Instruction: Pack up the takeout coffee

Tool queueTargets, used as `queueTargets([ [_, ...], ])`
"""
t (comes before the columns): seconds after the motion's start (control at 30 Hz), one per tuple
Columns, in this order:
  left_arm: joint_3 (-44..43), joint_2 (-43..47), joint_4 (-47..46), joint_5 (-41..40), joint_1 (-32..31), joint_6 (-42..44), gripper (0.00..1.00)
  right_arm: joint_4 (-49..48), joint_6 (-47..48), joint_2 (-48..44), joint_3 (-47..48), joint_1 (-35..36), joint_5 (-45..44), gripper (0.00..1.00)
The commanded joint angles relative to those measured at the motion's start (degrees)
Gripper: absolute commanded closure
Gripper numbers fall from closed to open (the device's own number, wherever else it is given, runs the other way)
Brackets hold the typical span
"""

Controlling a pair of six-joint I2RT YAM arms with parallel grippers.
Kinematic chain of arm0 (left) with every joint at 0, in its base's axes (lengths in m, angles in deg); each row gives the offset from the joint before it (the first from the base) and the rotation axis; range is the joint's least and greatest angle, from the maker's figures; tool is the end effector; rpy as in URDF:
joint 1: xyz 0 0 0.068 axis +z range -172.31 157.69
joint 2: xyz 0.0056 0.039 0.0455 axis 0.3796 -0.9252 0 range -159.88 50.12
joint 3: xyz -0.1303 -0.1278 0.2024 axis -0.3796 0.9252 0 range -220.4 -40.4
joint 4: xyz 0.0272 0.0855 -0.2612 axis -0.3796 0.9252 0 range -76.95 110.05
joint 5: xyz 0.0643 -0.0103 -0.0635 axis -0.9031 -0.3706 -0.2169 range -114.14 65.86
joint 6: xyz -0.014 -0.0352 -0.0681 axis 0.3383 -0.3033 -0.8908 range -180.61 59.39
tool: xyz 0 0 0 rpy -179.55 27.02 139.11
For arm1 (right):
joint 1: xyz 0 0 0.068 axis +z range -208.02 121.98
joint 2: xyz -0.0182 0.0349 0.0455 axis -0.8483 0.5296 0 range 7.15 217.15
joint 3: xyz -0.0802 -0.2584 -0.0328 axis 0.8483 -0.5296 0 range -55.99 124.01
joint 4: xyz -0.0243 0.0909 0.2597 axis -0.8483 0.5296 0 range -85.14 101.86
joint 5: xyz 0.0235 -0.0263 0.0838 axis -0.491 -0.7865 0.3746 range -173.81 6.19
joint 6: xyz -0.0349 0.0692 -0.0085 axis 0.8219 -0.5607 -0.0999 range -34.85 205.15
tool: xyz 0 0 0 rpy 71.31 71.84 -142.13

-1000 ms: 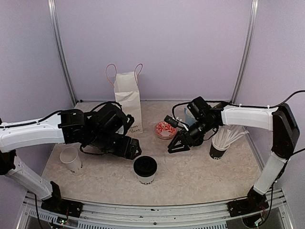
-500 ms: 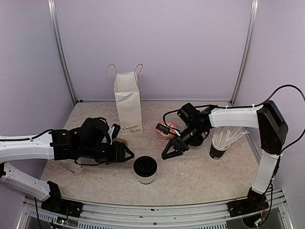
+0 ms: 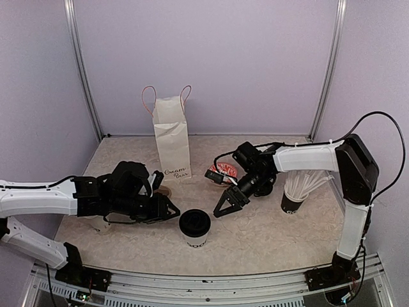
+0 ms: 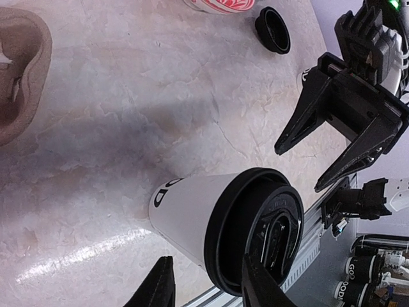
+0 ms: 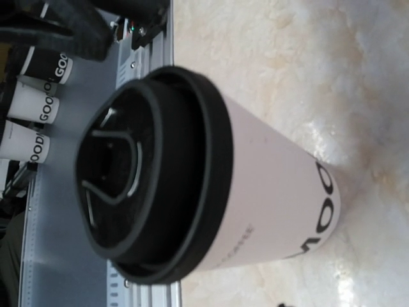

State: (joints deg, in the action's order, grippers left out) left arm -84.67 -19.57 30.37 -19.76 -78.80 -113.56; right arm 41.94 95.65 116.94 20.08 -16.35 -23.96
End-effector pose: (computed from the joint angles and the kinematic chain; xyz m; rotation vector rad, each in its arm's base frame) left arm 0.1574 -0.2470 0.2078 0.1219 2.5529 -0.9690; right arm 0.2566 0.3056 0.1654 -1.4090 2.2859 1.6031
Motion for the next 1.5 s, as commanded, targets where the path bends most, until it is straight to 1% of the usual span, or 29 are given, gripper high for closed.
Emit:
queueTargets([
  [0.0, 0.8, -0.8, -1.8, 1.0, 0.9, -0.8, 0.66, 1.4, -0.4, 1.7, 2.7, 0.6, 2.4, 0.52],
  [0.3, 0.6, -3.2, -4.7, 3.5, 1.4, -0.2, 0.66, 2.2, -0.7, 3.3, 4.9, 0.9, 2.9, 0.51],
  [0.67, 0.7, -5.9, -5.2, 5.1, 1.4, 0.3, 0.66, 4.0, 0.3, 5.2, 6.1, 3.3, 0.1, 0.51],
  [1.1, 3.7, -8.1, -0.6, 4.1, 0.9, 0.0, 0.68, 3.9, -2.4, 9.2, 6.0, 3.5, -6.9, 0.55],
  [1.23, 4.4, -9.6, 1.2, 2.7, -0.3, 0.3, 0.68, 4.2, -2.6, 10.3, 5.7, 3.8, -8.7, 0.57],
  [1.37, 3.5, -11.5, 2.0, 2.0, -1.3, 0.7, 0.68, 4.3, -2.4, 10.3, 5.7, 3.9, -8.6, 0.57],
  [1.47, 0.2, -11.8, 2.7, 0.8, -2.1, 1.6, 0.68, 4.9, -0.9, 8.9, 6.3, 3.9, -6.8, 0.57],
])
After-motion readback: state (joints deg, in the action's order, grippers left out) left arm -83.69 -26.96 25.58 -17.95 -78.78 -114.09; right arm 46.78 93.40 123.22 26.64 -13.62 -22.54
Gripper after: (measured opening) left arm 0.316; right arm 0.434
